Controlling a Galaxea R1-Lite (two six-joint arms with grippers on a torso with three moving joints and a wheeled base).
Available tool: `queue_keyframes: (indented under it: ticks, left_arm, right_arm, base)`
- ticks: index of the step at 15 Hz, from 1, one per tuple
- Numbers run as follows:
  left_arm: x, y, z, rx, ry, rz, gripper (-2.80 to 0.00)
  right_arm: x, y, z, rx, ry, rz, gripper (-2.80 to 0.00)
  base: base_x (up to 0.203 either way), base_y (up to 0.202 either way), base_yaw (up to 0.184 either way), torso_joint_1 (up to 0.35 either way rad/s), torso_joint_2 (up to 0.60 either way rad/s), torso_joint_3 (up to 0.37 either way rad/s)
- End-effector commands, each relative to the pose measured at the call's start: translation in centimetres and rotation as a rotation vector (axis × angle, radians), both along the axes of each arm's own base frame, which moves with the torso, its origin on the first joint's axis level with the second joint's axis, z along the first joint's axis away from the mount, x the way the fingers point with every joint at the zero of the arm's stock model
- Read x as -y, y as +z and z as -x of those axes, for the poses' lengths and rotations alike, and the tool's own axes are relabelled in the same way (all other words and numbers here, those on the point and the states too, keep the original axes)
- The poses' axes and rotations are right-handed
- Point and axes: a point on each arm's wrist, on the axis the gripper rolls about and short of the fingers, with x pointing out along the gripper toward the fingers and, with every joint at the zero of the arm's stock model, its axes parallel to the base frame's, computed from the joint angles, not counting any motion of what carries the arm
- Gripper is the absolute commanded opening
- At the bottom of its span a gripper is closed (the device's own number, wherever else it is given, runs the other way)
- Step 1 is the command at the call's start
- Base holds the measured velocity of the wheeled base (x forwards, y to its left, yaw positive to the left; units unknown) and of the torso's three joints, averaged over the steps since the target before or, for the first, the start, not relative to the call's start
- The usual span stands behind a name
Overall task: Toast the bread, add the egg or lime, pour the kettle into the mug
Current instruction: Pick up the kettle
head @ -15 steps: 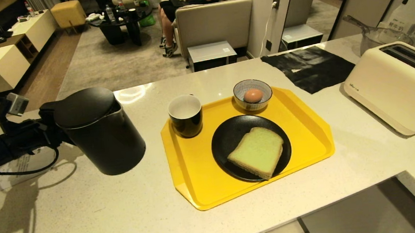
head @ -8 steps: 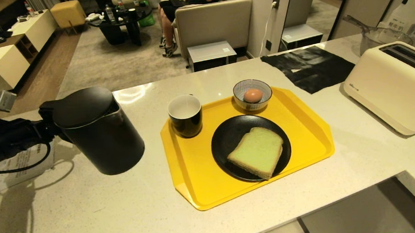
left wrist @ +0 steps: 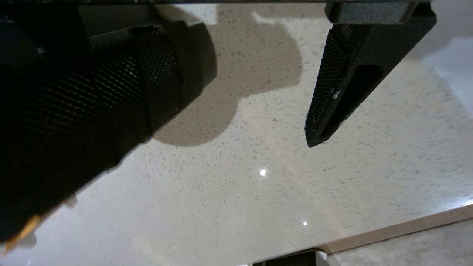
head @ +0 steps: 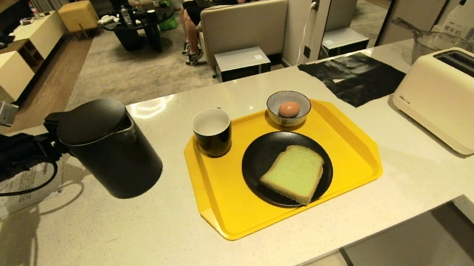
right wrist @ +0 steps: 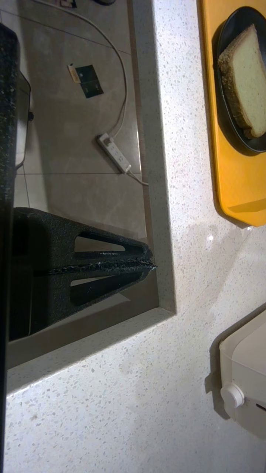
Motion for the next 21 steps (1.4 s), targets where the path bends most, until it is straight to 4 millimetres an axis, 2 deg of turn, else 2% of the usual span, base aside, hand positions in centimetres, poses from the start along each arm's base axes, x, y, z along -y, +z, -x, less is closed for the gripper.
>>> queue_keyframes:
  ticks: [1,3,6,11,21]
  left_arm:
    - [0.7,-1.6,-0.8,0.008,-0.037,-0.063,0.00]
    - [0.9,-2.6,-1.6,0.024,-0.066,-0.107,0.00]
    - [1.1,-2.6,-2.4,0.050,-0.080,-0.136,0.00]
    - [1.0,-1.6,-2.5,0.097,-0.073,-0.170,0.00]
    - [1.3,-1.2,-3.0,0.110,-0.084,-0.166,0.00]
  right_arm:
    - [0.0,-0.7,-0.2,-0.027,0.001,0.001,-2.80]
    - [0.0,-0.7,-0.2,-0.027,0.001,0.001,-2.80]
    - [0.0,-0.7,-0.2,-0.027,0.001,0.001,-2.80]
    - [0.0,-0.7,-0.2,-0.027,0.001,0.001,-2.80]
    - [0.0,-0.7,-0.2,-0.027,0.001,0.001,-2.80]
  base:
    - [0.000,0.000,0.000,0.000,0.00,0.000]
    - [0.000,0.000,0.000,0.000,0.00,0.000]
    - [0.000,0.000,0.000,0.000,0.00,0.000]
    - [0.000,0.000,0.000,0.000,0.00,0.000]
    - [0.000,0.000,0.000,0.000,0.00,0.000]
